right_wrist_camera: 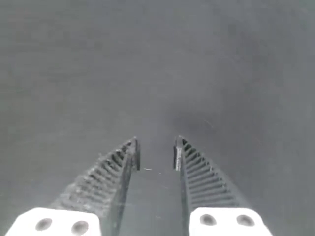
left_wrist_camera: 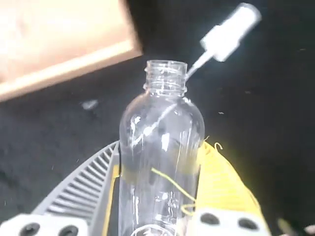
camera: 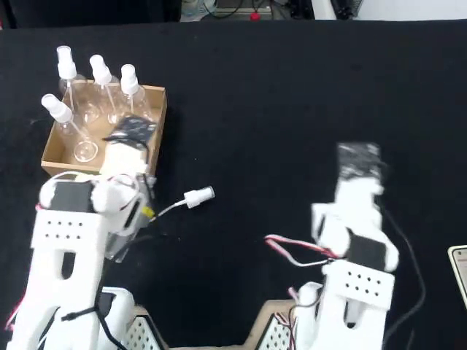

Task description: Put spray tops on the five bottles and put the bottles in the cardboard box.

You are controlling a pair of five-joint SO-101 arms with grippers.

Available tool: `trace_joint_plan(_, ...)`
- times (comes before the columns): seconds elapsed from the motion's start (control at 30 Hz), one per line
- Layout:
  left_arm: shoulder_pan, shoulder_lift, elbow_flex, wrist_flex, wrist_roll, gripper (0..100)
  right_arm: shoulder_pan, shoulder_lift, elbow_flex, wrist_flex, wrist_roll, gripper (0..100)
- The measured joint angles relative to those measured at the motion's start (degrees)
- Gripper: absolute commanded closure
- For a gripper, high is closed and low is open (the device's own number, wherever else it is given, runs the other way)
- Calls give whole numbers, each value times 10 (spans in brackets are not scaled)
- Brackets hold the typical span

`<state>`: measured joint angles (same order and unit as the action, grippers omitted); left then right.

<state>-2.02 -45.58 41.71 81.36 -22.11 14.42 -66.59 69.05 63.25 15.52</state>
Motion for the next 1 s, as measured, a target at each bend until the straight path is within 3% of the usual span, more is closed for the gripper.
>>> trace_joint_plan(0.2,-88,-49,36,0,0,873,-233,-1,-52,-4,-124,878)
trace_joint_plan(0.4,-126,-120,74,0,0,873,-375,-1,-52,-117,-199,878)
trace_joint_plan(0.57,-128,-194,134,-29,11,873,-447,-1,0,-220,-230,878)
trace_joint_plan(0.77,-129,-282,215,-80,59,873,-473,5,38,-319,-252,878)
trace_joint_plan(1.0,-129,-336,229,-85,63,873,-480,161,-22,-356,-339,877)
